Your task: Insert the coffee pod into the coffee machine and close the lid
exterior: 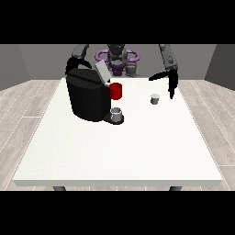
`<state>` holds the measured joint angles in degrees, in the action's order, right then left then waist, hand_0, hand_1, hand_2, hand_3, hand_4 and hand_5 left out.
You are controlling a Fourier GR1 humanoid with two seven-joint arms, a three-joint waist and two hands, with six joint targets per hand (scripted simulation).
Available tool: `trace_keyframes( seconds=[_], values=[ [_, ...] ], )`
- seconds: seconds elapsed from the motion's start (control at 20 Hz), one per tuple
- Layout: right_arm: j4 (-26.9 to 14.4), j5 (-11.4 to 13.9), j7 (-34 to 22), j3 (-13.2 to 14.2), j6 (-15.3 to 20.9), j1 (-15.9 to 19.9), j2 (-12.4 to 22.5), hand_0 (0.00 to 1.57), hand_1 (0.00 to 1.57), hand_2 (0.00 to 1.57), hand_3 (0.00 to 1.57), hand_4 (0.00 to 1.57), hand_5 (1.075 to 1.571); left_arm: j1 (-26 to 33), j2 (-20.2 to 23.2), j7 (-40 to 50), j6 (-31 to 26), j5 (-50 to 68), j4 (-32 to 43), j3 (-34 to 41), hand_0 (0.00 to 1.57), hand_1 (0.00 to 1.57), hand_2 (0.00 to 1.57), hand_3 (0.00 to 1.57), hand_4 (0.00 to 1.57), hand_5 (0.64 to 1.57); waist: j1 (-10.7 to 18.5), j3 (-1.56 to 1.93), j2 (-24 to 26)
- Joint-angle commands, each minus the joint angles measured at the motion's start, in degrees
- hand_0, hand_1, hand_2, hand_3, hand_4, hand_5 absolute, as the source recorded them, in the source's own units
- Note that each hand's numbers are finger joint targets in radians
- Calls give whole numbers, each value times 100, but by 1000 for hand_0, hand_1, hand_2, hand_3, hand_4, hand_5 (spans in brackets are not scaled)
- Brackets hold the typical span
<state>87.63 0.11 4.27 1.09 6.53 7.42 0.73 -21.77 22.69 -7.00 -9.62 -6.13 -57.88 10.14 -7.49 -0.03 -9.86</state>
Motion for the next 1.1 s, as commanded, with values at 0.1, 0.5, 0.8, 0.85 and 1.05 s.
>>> trace_keyframes(
  seconds=[0.1,0.5,0.8,0.85,1.05],
  values=[
    [-131,98,-162,-10,153,233,11,0,0,0,0,389,1571,-334,113,-340,170,-517,851,-108,0,0,0,0,0,1571,-13,0,-123],
    [-637,197,-184,17,261,263,45,0,0,0,0,412,1571,-505,-80,-412,369,-1062,1354,-406,446,446,606,295,0,1571,102,1,71],
    [-369,139,-297,-25,303,508,1,0,0,0,0,432,1571,-697,358,-671,446,-1474,1845,-458,704,704,775,487,0,1571,-94,-1,-204],
    [-549,100,-444,134,193,436,223,0,0,0,0,435,1571,-535,148,-507,571,-1630,1753,-639,634,634,756,487,0,1571,29,1,66],
    [-438,174,-495,-93,284,504,-8,0,0,0,0,476,1571,-698,30,-554,839,-1987,2038,-812,536,536,692,440,0,1571,-69,0,13]
  ],
)
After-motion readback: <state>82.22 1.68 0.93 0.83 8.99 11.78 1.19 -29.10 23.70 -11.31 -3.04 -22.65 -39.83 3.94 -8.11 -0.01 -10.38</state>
